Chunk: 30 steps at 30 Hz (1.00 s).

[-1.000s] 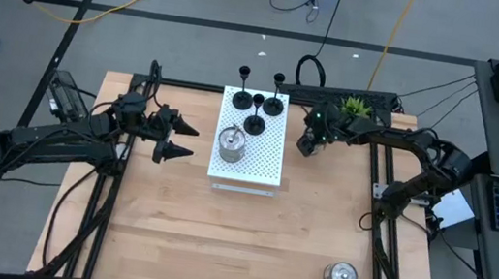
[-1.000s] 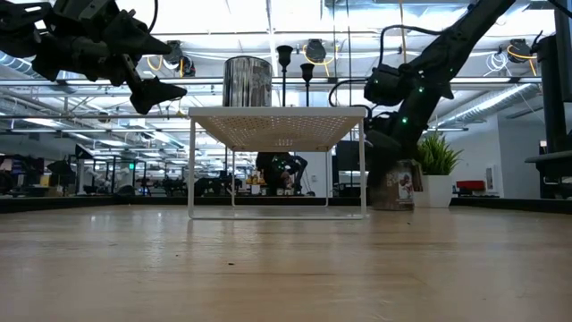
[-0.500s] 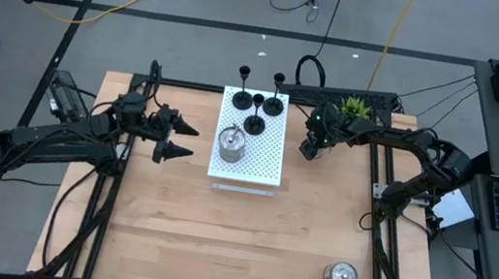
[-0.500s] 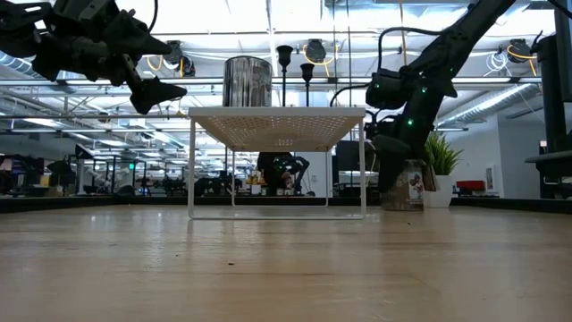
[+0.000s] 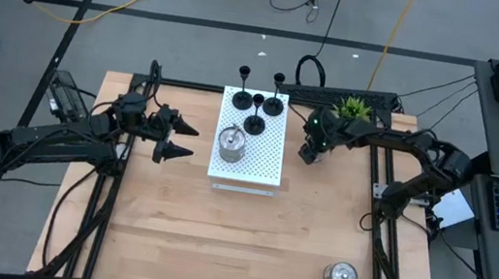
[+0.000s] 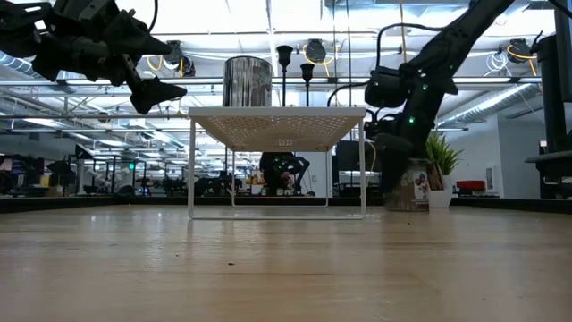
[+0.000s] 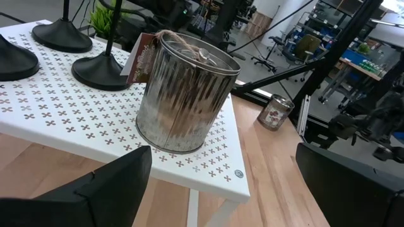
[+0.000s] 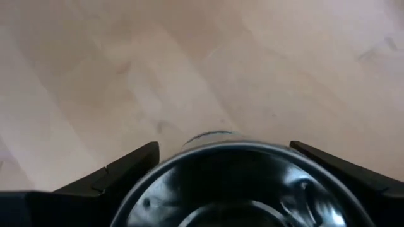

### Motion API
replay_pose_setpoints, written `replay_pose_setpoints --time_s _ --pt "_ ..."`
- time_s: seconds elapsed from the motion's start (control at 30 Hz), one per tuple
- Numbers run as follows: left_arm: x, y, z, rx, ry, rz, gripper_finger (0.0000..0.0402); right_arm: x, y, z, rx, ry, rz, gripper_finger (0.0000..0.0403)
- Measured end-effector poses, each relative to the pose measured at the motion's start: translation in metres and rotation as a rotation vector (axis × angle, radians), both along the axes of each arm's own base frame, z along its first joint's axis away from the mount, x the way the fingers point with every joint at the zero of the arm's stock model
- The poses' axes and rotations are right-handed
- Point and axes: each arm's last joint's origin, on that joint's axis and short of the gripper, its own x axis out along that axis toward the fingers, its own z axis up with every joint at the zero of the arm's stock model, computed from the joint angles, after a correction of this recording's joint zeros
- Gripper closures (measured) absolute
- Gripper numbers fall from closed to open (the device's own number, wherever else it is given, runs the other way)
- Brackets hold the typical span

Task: Pick & Place candle stick holders
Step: Put the top brown scented candle on the shelf

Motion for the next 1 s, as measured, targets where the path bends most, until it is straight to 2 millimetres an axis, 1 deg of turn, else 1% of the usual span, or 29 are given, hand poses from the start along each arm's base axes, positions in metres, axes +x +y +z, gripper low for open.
replay_pose_setpoints --time_s 0.17,0.27,0.5,0.67,0.77,0.93,1.0 --pt "0.0 0.0 0.0 0.0 0.0 0.0 0.0002 0.005 0.009 0.003 -0.018 0.055 0.028 0.0076" --pt "0.0 0.0 0.0 0.0 0.0 0.0 0.0002 0.009 0.013 0.006 -0.02 0.059 0.045 0.0078" --pt "0.0 0.0 0.0 0.0 0.0 0.0 0.0002 0.015 0.013 0.015 -0.034 0.033 0.05 0.0081" --pt "0.0 -0.001 0.0 -0.005 -0.002 -0.024 0.0002 0.018 0.011 0.025 -0.032 0.037 0.048 0.0082" --pt "0.0 -0.001 0.0 -0.003 -0.003 -0.025 0.0002 0.021 0.009 0.034 -0.028 0.039 0.05 0.0084" --pt "0.0 -0.001 0.0 0.006 -0.004 -0.027 0.0002 0.024 0.007 0.058 -0.057 -0.001 0.058 0.0084" --pt "0.0 -0.001 0.0 0.016 -0.005 -0.029 0.0002 0.023 0.008 0.064 -0.072 -0.025 0.057 0.0084"
